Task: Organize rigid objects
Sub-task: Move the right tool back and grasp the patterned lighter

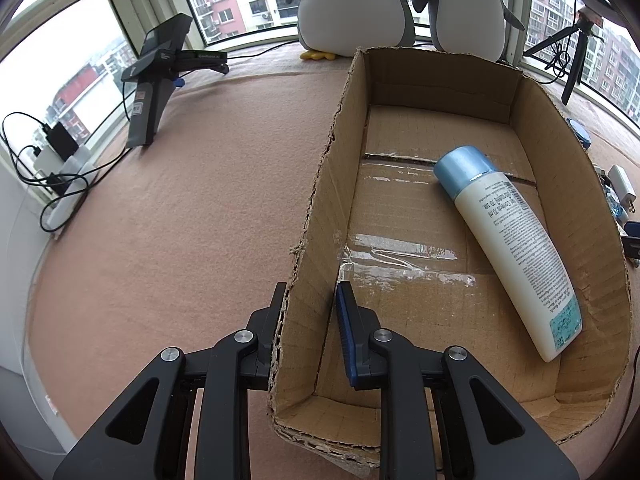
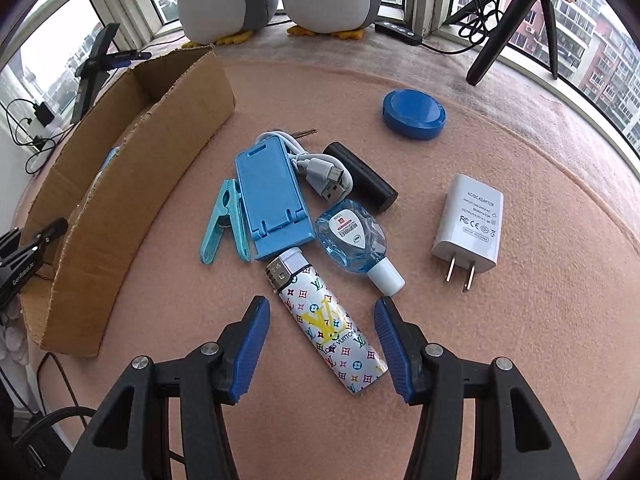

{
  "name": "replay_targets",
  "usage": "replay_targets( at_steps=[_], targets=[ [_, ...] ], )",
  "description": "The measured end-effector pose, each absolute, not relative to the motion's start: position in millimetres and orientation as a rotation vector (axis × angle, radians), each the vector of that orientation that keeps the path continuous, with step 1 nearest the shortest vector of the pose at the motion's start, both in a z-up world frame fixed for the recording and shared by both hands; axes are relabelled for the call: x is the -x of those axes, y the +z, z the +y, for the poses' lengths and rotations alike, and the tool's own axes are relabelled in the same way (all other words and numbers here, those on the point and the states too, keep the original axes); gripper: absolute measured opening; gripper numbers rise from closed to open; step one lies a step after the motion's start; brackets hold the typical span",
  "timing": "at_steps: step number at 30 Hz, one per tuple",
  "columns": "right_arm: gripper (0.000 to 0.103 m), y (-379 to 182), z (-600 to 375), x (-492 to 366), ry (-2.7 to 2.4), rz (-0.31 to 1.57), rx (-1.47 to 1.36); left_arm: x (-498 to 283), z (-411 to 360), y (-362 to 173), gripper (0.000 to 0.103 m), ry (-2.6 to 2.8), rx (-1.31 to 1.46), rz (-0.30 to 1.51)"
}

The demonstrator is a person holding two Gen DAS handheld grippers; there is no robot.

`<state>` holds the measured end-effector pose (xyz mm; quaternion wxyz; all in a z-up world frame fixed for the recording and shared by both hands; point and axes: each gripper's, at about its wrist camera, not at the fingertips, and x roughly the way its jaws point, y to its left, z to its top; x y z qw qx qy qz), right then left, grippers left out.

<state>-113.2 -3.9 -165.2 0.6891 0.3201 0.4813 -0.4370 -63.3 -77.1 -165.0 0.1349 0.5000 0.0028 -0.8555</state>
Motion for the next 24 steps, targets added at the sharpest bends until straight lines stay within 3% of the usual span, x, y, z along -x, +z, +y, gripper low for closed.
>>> replay_targets(
  at_steps=[12, 24],
  targets=[
    [0.022, -165, 5, 108, -0.984, 1.105, -0.697, 63, -77, -165, 0.020, -2.477, -1.447, 0.009],
    [0.021, -158, 24, 117, -1.039, 0.963, -0.813, 63, -78, -165, 0.020, -2.477, -1.445, 0.014]
  ],
)
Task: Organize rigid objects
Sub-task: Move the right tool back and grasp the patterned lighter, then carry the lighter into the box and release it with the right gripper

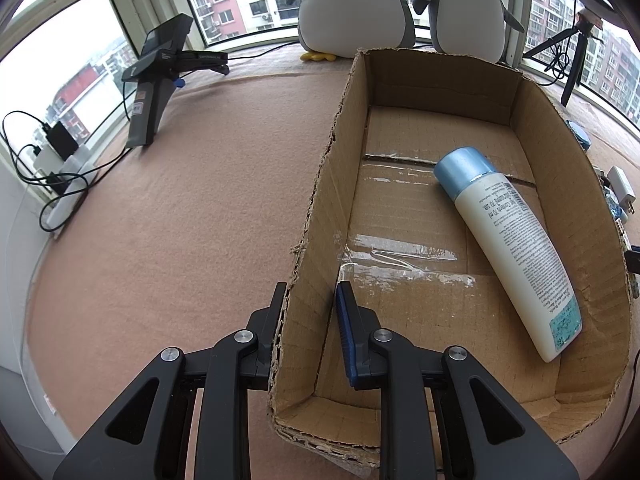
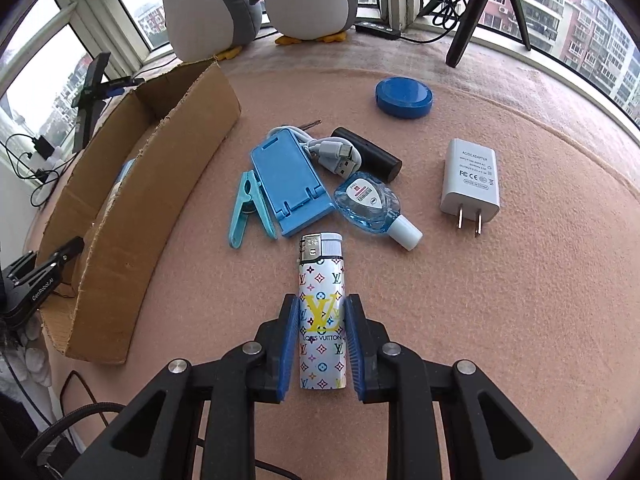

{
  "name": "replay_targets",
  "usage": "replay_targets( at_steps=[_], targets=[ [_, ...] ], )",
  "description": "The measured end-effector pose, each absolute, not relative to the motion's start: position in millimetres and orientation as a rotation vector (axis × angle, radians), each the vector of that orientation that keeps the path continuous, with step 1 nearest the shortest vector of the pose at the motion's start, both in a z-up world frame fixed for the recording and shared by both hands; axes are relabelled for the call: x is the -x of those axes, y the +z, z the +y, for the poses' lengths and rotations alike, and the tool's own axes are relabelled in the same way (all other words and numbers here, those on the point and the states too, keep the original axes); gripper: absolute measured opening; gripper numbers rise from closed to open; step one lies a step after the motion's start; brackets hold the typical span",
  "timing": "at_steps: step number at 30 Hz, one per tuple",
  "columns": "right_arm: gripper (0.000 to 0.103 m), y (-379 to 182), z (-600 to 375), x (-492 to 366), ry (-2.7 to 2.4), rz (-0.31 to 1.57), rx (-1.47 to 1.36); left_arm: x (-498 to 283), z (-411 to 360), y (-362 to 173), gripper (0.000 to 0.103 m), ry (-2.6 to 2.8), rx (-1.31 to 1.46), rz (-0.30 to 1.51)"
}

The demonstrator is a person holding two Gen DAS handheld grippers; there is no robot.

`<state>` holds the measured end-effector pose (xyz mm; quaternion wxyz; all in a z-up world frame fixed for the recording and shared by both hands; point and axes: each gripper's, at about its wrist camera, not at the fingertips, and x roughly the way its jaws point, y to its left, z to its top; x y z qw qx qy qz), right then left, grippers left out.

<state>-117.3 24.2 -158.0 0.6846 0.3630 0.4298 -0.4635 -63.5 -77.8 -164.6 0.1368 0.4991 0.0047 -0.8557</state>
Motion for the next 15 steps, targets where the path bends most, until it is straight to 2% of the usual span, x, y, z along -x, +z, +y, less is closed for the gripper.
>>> replay_targets(
  at_steps=[15],
  targets=[
    [0.021, -92, 13, 45, -1.000, 0.820, -0.687, 64, -77, -165, 0.020, -2.476, -1.443, 0.022]
  ],
)
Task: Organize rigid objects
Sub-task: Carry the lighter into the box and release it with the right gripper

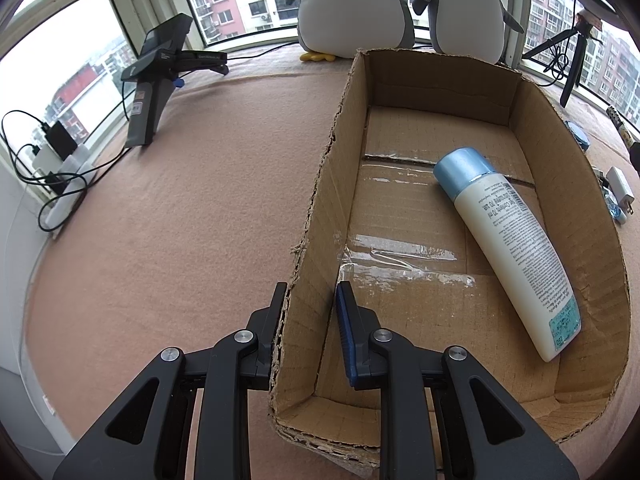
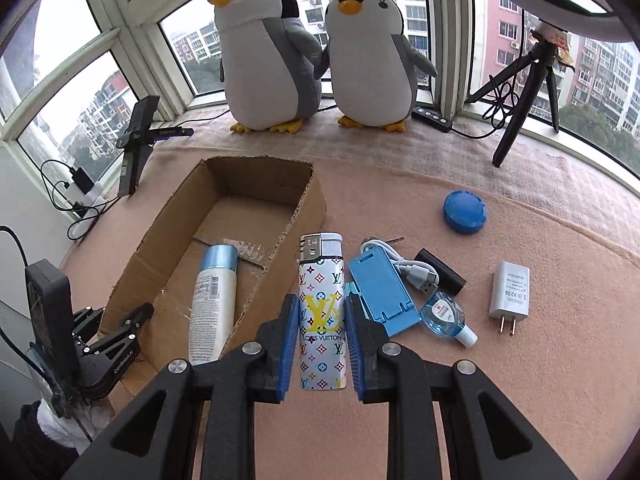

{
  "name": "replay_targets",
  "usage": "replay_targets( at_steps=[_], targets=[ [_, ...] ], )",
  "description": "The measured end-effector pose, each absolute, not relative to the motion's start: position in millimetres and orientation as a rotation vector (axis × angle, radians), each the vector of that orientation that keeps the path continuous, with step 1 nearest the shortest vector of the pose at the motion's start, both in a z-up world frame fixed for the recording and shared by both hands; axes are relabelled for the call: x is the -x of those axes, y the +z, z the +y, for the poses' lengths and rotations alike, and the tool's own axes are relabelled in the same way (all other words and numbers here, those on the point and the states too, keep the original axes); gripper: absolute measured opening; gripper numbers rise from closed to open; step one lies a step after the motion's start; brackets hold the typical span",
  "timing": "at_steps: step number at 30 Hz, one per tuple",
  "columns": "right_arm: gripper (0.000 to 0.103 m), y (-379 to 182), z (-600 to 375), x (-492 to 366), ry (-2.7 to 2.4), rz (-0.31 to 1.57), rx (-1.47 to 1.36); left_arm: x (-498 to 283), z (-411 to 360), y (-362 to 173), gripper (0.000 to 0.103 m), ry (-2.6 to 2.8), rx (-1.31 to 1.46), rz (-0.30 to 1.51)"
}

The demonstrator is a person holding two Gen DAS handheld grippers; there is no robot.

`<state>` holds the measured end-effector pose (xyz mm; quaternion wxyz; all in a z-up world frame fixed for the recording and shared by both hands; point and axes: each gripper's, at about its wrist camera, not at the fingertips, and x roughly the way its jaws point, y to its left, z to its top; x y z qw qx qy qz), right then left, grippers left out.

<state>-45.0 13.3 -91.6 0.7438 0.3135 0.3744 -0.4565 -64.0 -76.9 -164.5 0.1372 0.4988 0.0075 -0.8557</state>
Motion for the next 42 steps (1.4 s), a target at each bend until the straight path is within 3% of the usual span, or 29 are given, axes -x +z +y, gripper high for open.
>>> replay_targets(
  at_steps=[12, 28, 29, 33, 42],
  targets=[
    [0.021, -102, -12, -31, -0.948, 0.859, -0.614, 64, -77, -165, 0.020, -2.475, -1.442, 0.020],
    [0.021, -125, -23, -53, -0.938, 0.934, -0.579, 65, -76, -164, 0.020, -2.472, -1.439, 0.020],
    [0.022, -125, -23, -53, -0.944, 0.931, -0.573, 65, -76, -164, 0.020, -2.472, -1.439, 0.021],
    [0.043, -122, -22, -50, -0.941, 0.910, -0.579, 65, -76, -165, 0.020, -2.471, -1.438, 0.020],
    [0.045, -117, -19, -46, -0.938, 0.897, -0.579, 68, -80, -165, 0.020, -2.472, -1.433, 0.017]
  ],
)
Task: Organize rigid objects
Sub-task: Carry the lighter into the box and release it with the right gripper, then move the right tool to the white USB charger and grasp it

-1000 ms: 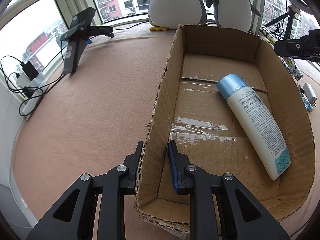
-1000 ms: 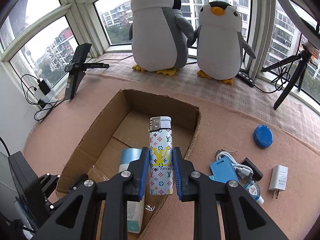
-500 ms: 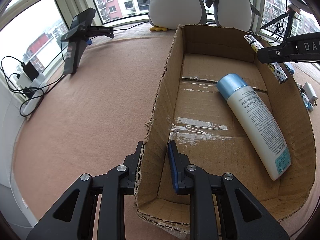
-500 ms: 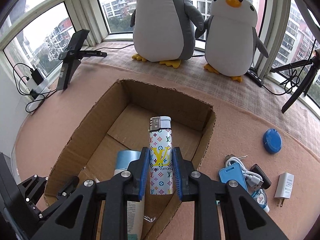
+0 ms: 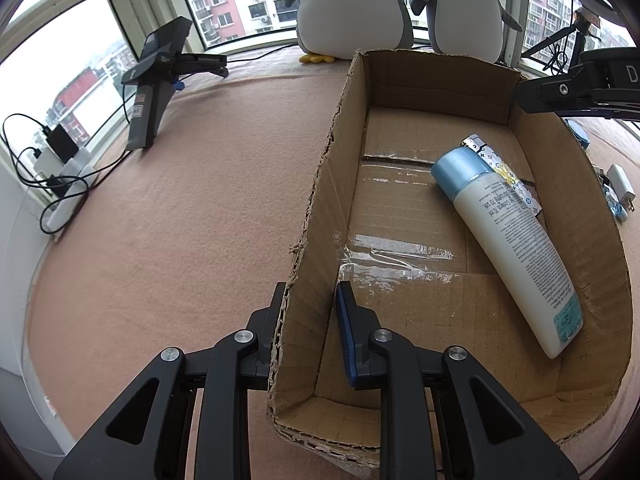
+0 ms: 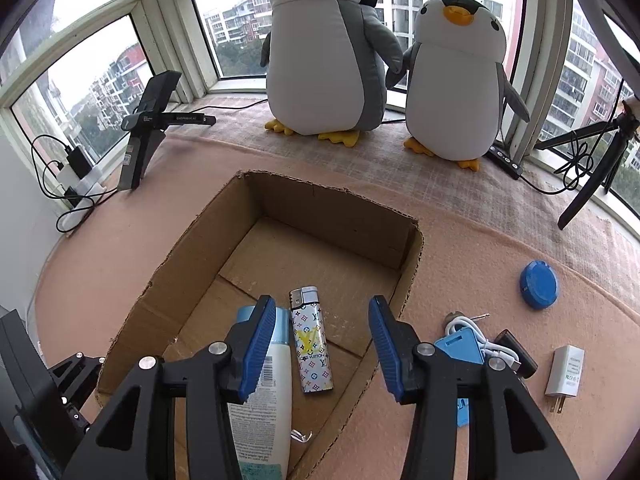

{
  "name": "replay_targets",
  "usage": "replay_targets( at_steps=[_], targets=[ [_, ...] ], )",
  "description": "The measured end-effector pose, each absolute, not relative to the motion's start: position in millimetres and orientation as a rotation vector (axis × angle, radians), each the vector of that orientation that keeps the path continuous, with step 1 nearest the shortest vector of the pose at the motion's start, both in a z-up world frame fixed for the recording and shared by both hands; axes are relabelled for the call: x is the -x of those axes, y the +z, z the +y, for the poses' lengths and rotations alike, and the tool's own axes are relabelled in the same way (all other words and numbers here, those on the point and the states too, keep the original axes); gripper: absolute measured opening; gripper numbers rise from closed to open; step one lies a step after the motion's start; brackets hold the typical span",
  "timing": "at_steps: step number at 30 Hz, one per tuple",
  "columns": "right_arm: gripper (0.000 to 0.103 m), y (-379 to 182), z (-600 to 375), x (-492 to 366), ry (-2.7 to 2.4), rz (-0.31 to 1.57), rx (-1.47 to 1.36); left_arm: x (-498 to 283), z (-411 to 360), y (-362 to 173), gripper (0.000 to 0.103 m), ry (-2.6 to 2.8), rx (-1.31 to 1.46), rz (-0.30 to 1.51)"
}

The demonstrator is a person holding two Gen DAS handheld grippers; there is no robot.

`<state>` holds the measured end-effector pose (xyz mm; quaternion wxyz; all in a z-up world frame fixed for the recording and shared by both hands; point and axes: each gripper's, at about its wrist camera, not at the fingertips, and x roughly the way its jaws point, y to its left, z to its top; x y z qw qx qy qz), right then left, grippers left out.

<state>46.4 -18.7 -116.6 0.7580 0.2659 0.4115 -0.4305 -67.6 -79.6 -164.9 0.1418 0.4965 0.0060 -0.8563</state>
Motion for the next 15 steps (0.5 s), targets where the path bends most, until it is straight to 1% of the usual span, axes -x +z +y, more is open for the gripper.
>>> replay_targets(
  at_steps=[7, 15],
  targets=[
    [0.044, -112, -15, -32, -0.948, 0.879, -0.590, 67, -79, -164, 0.020, -2.469, -1.433, 0.015],
    [0.044, -104, -16, 12, -1.014, 0.851, -0.625, 67, -80, -164, 0.020, -2.468, -1.432, 0.012]
  ],
)
